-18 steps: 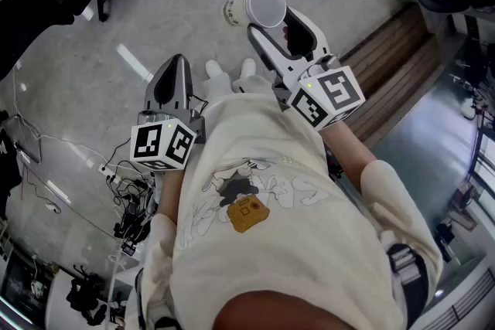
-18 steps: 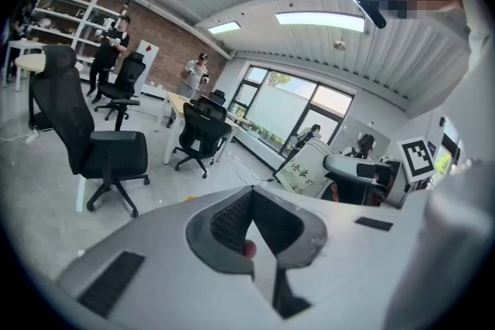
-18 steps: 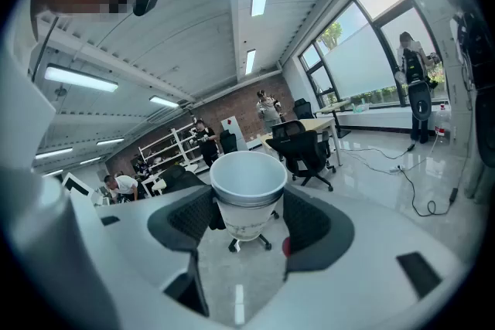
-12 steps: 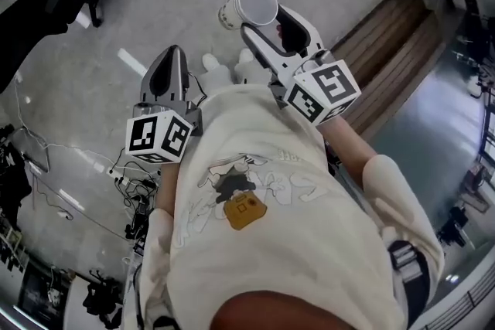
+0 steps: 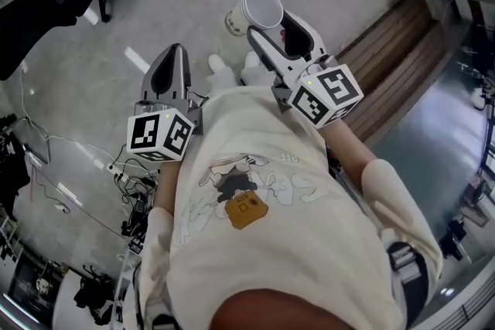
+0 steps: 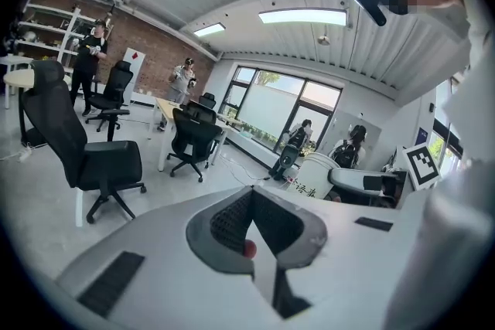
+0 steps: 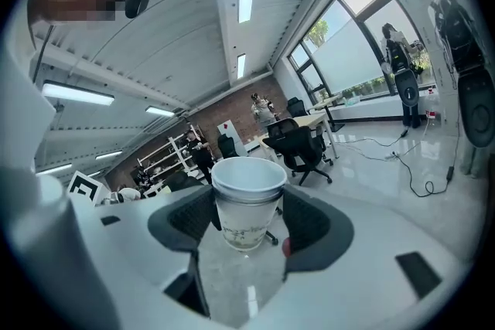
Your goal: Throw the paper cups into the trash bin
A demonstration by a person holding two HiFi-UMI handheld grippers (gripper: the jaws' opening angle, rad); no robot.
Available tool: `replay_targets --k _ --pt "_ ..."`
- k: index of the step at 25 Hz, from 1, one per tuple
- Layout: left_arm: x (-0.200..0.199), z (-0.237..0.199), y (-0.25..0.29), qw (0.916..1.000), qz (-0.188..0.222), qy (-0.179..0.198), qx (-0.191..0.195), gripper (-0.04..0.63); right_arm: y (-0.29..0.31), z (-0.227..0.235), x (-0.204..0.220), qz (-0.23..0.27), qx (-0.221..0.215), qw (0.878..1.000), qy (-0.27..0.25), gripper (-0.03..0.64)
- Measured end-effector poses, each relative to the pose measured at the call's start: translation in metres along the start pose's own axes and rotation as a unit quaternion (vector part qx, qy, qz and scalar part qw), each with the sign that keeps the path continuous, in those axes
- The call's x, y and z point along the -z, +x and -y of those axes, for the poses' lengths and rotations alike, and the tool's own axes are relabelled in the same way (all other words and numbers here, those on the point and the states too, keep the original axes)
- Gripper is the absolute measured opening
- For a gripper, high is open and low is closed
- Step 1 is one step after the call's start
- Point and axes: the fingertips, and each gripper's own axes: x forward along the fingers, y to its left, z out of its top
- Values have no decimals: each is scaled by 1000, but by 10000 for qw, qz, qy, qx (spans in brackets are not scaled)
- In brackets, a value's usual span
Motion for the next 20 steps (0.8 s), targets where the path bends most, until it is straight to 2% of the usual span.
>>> replay_targets --k 10,16,20 --pt "14 26 -8 9999 -15 123 14 6 -34 9 -2 192 1 9998 21 285" --pt "25 58 -1 9996 -29 265 36 6 -61 31 -4 331 -37 9994 110 285" --pt "28 71 0 9997 9 225 -36 6 -74 46 -7 342 -30 9993 166 285"
